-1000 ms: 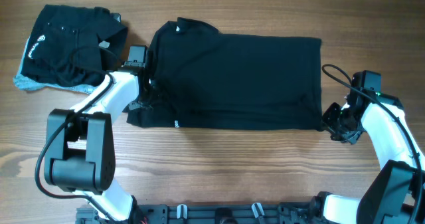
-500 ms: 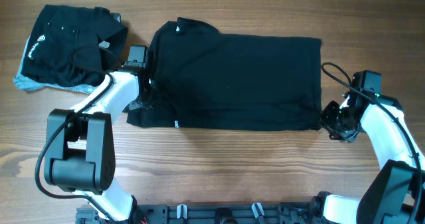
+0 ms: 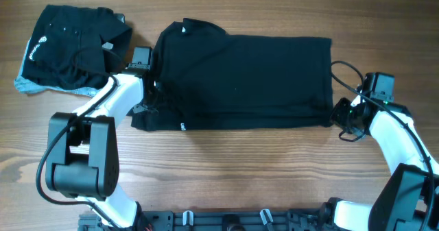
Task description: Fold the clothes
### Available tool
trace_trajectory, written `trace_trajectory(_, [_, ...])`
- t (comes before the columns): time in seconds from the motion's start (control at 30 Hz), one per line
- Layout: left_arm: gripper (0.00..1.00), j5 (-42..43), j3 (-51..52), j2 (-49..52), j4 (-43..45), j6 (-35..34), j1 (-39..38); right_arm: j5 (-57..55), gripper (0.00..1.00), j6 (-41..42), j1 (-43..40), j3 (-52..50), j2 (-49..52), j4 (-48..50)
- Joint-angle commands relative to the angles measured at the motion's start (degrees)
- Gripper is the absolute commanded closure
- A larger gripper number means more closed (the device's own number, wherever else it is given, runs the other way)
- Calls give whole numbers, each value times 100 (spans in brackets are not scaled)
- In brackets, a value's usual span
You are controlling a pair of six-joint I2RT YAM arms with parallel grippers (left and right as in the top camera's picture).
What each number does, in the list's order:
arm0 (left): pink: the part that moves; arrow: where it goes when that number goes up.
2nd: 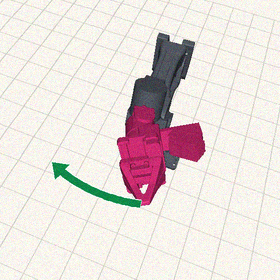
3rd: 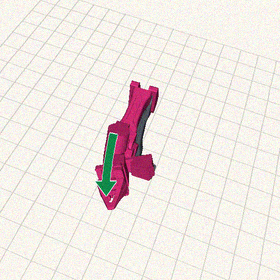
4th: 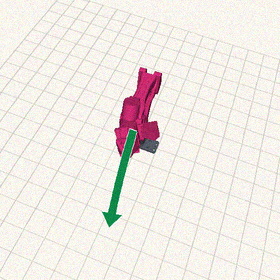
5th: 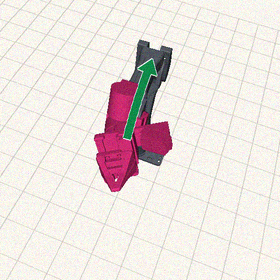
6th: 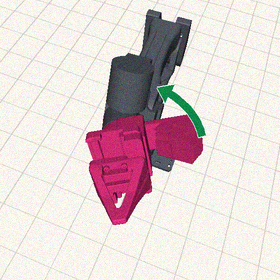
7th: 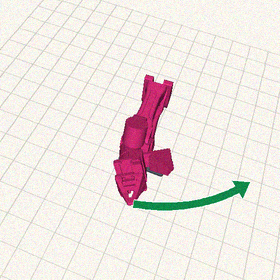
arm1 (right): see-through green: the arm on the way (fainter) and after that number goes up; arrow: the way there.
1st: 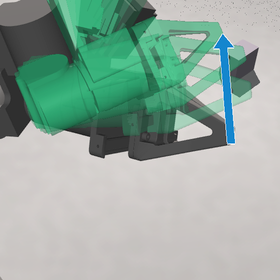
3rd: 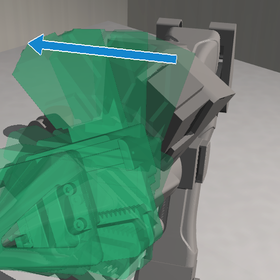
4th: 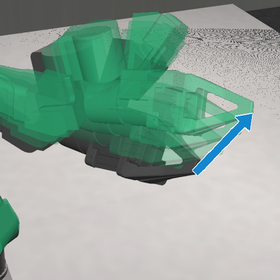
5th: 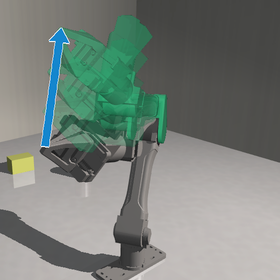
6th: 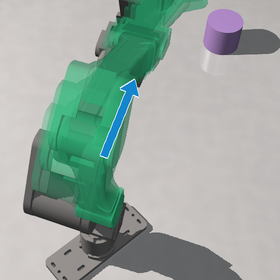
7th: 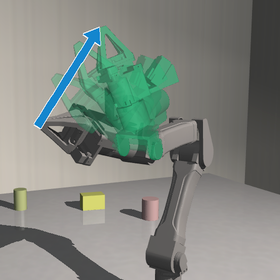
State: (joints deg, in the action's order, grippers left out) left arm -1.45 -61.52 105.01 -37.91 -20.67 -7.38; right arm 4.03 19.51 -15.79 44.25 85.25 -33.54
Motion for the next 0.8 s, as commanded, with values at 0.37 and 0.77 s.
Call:
trace_trajectory(0.37, [57, -101, -33, -11, 94, 74, 52, 632, 78, -184, 46, 243, -50, 776])
trace_trajectory(0.77, [57, -101, -33, -11, 107, 74, 52, 538, 43, -216, 35, 240, -33, 1078])
